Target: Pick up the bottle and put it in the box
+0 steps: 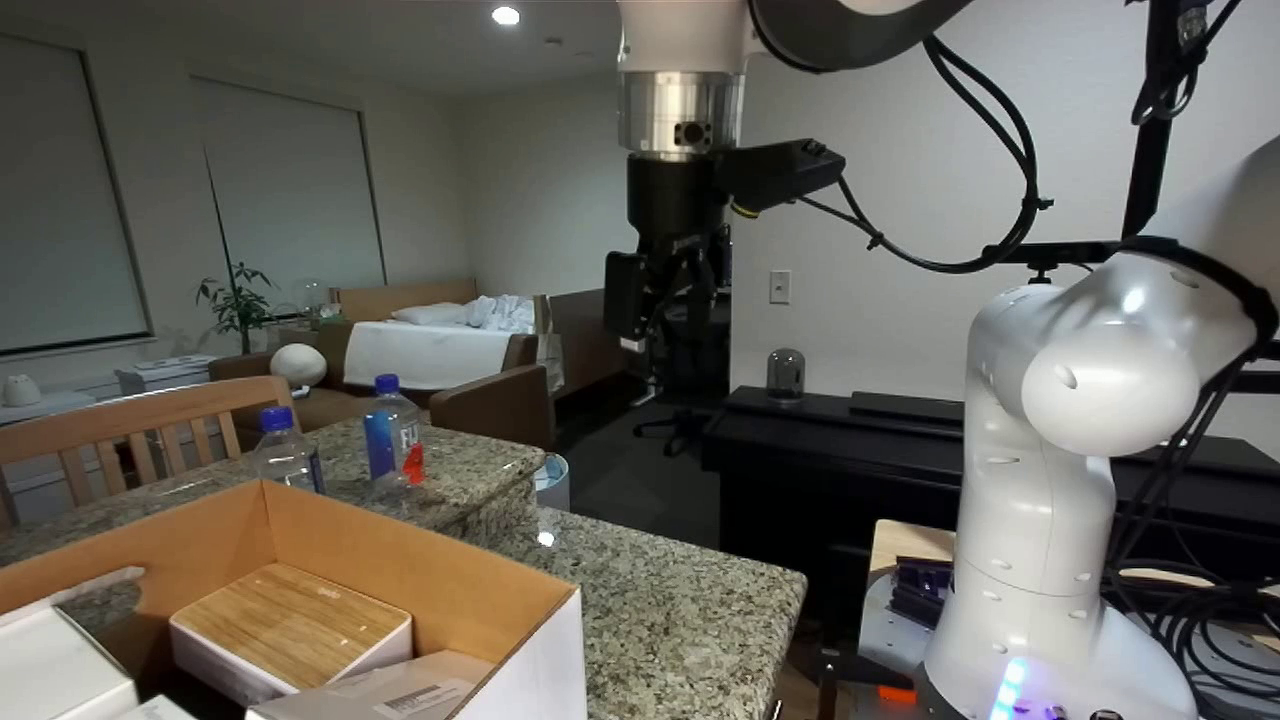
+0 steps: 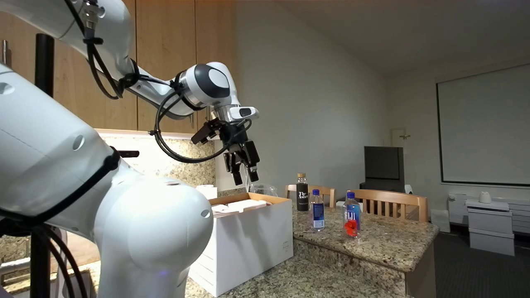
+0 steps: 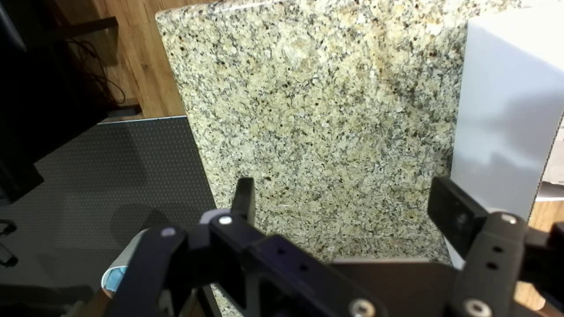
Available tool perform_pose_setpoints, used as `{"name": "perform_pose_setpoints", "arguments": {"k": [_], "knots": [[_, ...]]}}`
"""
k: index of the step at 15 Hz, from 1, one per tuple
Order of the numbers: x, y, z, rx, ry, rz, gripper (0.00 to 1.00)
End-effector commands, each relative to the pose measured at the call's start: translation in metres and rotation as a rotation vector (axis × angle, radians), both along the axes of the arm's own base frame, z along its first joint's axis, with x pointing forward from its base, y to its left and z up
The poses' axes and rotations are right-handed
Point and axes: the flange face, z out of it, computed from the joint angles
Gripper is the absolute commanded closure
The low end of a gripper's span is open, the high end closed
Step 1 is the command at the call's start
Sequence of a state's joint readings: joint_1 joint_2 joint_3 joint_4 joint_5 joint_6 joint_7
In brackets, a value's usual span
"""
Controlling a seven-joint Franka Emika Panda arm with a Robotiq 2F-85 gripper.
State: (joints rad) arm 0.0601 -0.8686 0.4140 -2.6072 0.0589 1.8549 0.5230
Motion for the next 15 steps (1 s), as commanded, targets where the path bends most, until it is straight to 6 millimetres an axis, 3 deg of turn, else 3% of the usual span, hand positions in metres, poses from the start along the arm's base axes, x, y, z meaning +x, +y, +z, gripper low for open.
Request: {"name": "perform_pose_setpoints", "arguments": {"k": [1, 12, 13, 14, 15], "knots": [[0.000, 0.000, 0.000, 0.000, 0.001, 0.000, 0.00], [0.000, 0.000, 0.001, -0.003, 0.002, 0.006, 0.00], [-0.022, 0.058, 0.022, 0.038, 0.002, -0.129, 0.00], [-0.026, 0.068, 0.024, 0.059, 0.007, -0.171, 0.00], [-0.011, 0.029, 0.010, 0.042, 0.004, -0.092, 0.00]]}}
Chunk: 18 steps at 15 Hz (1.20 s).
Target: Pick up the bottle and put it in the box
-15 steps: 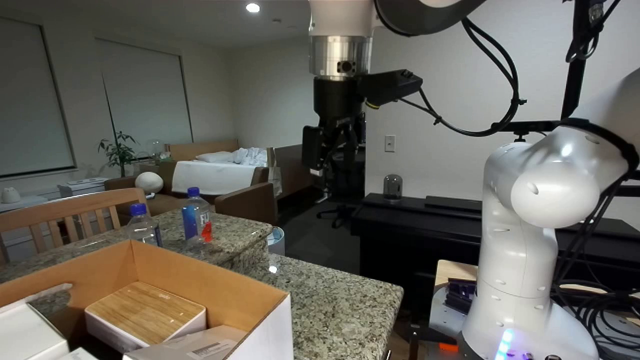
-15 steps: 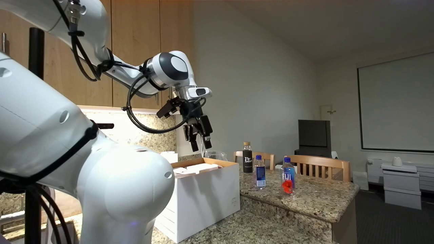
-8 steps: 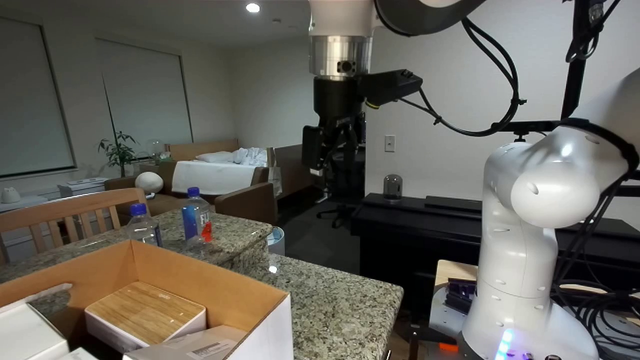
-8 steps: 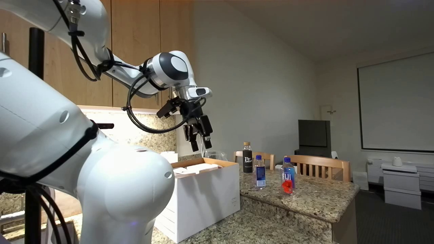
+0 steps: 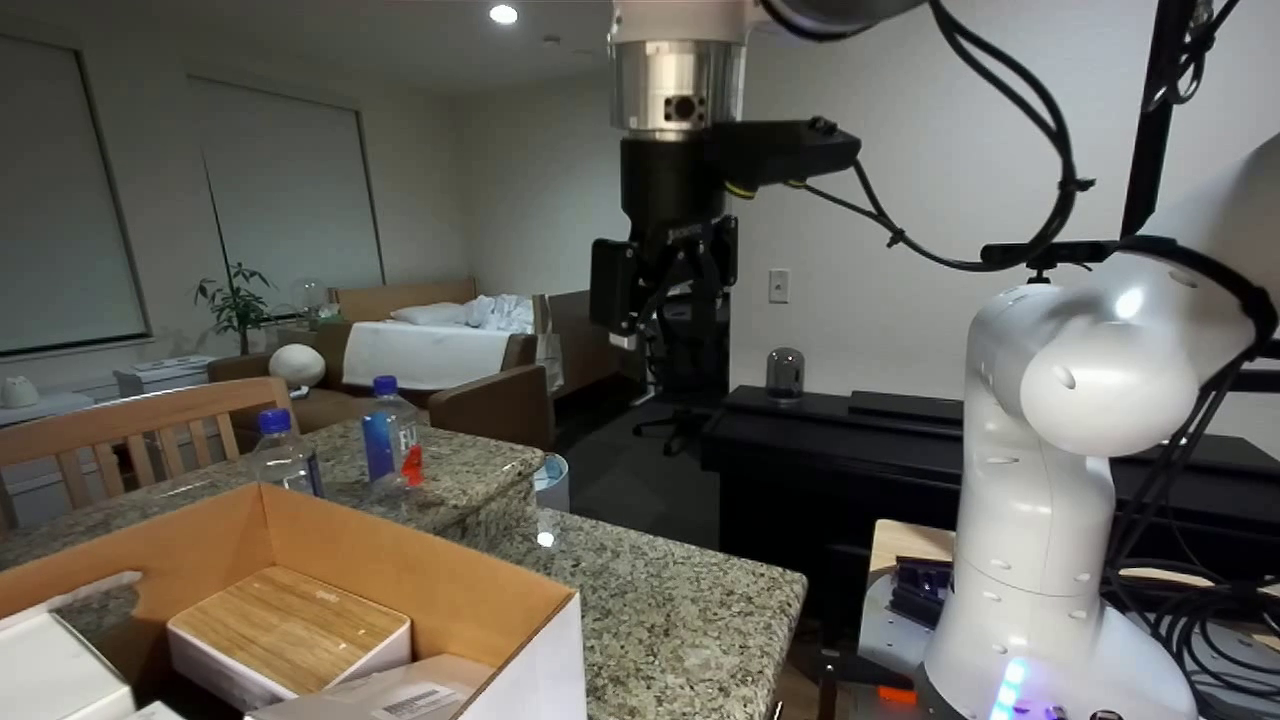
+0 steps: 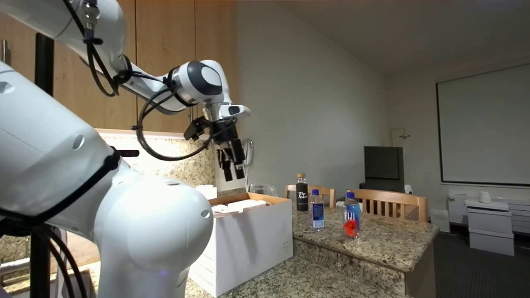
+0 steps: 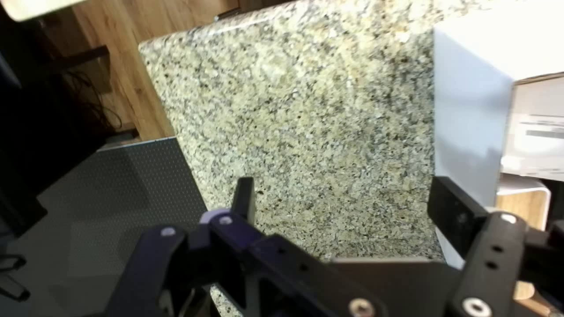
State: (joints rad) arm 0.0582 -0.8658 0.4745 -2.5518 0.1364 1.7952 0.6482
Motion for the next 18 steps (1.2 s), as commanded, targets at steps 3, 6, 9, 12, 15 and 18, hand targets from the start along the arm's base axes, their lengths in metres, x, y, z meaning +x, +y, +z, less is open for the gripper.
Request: {"name": "perform_pose_setpoints", "arguments": {"k": [3, 6, 9, 12, 15, 18], "knots": [[-0.019, 0.043, 0.015, -0.009, -0.027, -0.036, 0.00], [-0.014, 0.028, 0.008, -0.004, -0.022, -0.040, 0.00], [-0.022, 0.011, 0.005, -0.027, -0.021, -0.044, 0.00], [-0.027, -0.013, -0.006, -0.038, 0.001, -0.021, 0.00], [-0.037, -0.039, -0.014, -0.048, 0.016, 0.029, 0.00], [-0.045, -0.056, -0.018, -0.064, -0.002, 0.060, 0.00]]}}
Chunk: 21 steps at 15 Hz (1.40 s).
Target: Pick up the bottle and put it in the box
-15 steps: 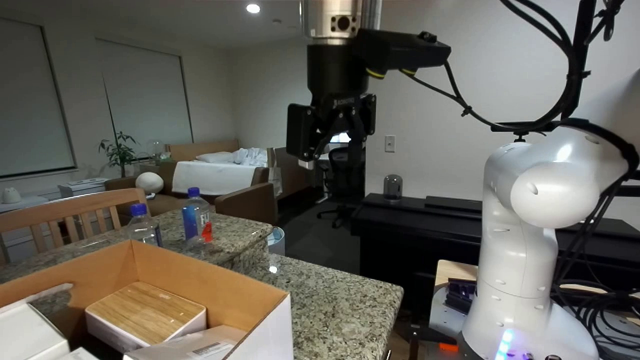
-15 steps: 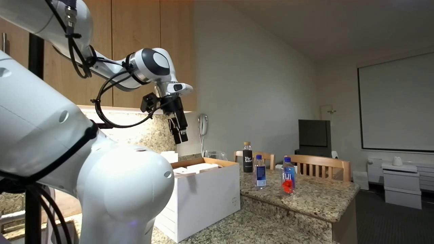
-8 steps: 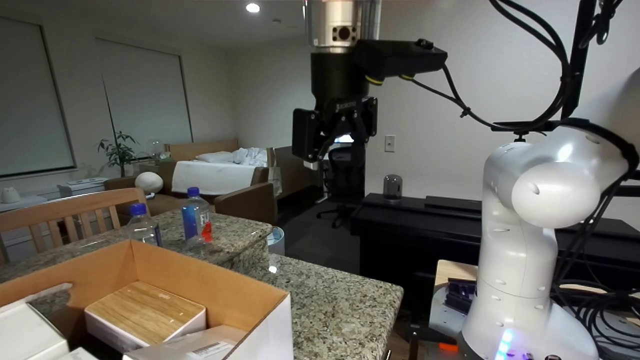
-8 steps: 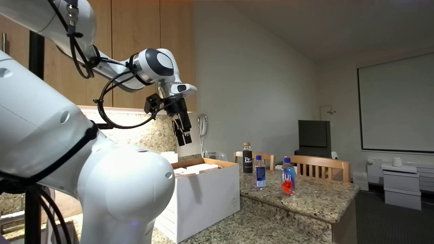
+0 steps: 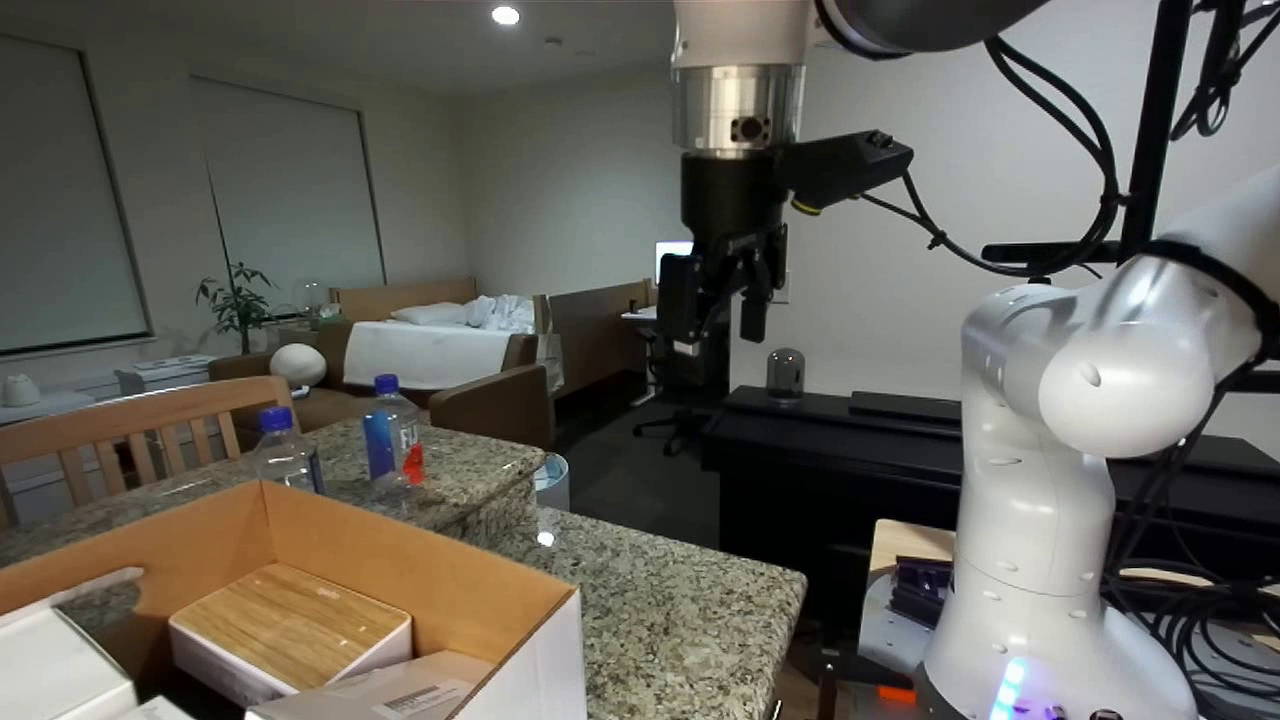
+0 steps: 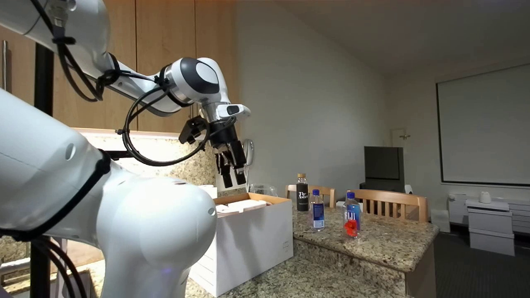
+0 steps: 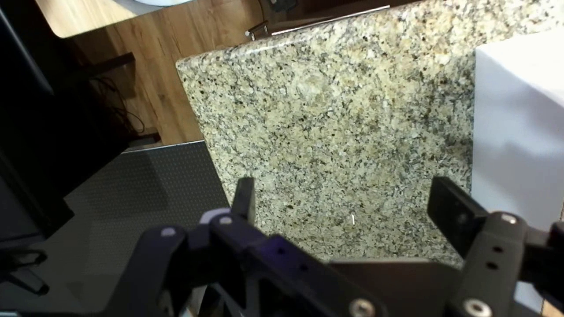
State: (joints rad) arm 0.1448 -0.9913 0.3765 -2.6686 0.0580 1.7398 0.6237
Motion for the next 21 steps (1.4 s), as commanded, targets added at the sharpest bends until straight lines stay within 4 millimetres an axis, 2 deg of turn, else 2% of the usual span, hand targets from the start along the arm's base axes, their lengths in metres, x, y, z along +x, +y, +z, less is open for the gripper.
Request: {"name": "perform_pose_setpoints", "arguments": {"k": [1, 5, 13, 18, 21], "knots": [[-0.003, -0.006, -0.001, -0.003, -0.004, 0.009, 0.00], [-0.012, -0.014, -0.001, -0.005, -0.026, 0.018, 0.00], [-0.012, -0.014, 0.000, -0.005, -0.028, 0.019, 0.00], [0.012, -0.016, 0.005, 0.032, -0.085, 0.011, 0.00], [0.033, -0.019, 0.003, 0.047, -0.106, 0.035, 0.00]]}}
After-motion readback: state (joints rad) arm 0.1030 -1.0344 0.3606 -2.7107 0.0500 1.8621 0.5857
